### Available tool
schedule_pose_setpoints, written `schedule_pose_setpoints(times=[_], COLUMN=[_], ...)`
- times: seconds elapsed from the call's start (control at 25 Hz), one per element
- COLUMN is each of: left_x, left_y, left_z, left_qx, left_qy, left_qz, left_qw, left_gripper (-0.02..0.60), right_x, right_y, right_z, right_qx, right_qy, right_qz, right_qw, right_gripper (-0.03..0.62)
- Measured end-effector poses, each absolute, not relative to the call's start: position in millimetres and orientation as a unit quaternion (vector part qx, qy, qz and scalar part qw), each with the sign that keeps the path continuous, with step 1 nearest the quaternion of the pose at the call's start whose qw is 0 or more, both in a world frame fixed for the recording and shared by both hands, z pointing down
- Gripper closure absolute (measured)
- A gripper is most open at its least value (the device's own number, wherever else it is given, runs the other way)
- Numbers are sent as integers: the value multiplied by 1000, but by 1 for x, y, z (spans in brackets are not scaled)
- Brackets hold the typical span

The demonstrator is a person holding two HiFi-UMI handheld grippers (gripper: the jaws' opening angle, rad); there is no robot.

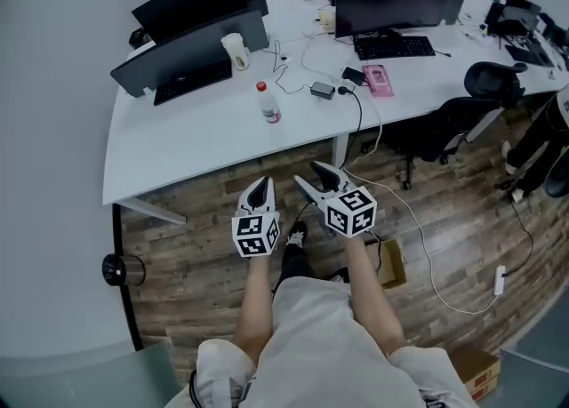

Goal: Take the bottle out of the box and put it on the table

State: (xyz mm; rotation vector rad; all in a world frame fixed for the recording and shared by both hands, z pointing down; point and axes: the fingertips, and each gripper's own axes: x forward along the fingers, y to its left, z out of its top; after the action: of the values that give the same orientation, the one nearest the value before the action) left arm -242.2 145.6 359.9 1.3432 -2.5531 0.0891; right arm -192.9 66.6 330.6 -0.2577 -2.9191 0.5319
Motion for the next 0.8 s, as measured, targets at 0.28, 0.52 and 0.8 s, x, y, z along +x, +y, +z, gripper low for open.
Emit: schedule_pose_setpoints(times=[0.28,0.52,0.8], left_x=[-239,-243,-241], left_y=[155,160,164], left_z=[363,356,361], left_qx=[465,454,457], left_qy=[-875,-883,-878], left_qz=[37,44,66], left_qw=[131,114,124], left_gripper=[566,566,566], right_x=[-185,-187,-190], right_y=[66,68,65], right_z=[345,344,345], right_qx=[-71,-68,-51], right_qy=[-979,-981,-983], right_qz=[165,162,164], right_qw=[93,84,67], right_gripper=[373,438,542])
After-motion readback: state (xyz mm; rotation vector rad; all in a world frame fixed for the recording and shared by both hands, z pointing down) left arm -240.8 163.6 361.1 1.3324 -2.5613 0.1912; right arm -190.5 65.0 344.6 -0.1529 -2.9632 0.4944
